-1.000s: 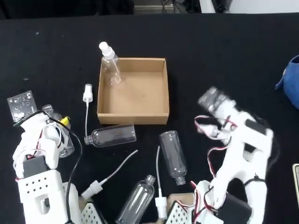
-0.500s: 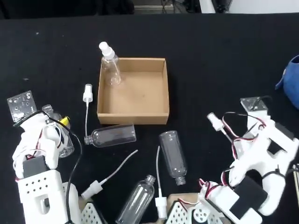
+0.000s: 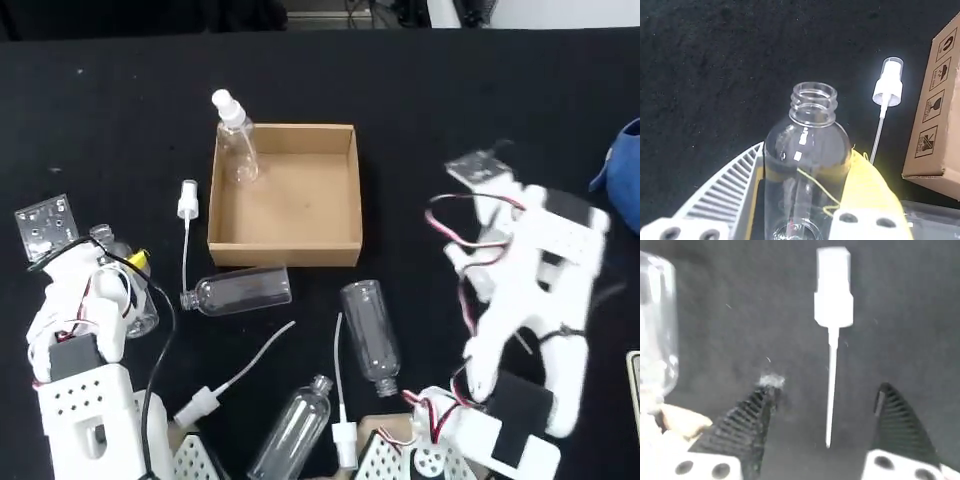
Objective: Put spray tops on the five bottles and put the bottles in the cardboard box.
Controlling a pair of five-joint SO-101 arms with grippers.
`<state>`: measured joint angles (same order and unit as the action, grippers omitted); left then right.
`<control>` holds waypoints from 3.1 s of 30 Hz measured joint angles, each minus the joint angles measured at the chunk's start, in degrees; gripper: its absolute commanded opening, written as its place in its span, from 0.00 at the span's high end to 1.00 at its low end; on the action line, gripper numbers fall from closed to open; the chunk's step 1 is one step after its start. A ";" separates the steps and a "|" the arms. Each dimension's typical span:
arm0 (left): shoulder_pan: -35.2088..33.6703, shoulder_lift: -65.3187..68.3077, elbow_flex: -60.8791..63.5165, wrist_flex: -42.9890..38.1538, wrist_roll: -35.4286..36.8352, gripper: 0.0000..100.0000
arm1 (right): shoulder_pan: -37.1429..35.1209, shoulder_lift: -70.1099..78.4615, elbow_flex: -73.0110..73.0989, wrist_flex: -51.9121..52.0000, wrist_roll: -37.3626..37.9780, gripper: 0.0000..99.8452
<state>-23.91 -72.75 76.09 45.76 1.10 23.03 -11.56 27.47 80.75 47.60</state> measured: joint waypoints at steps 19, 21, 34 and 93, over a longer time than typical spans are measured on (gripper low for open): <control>0.00 0.00 0.00 0.00 0.00 0.97 | -3.25 0.00 21.01 -32.35 0.18 0.93; 0.00 0.00 0.00 0.00 0.00 0.97 | -3.25 0.00 22.59 -33.93 0.18 0.97; 0.00 0.00 0.00 0.00 0.00 0.97 | 8.70 -3.87 14.24 -27.34 1.93 0.99; -0.09 0.00 1.05 -0.18 0.00 0.97 | 10.55 15.21 1.41 -17.41 5.01 0.99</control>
<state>-24.00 -72.75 77.14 45.58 1.10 33.58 3.65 28.88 63.34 52.62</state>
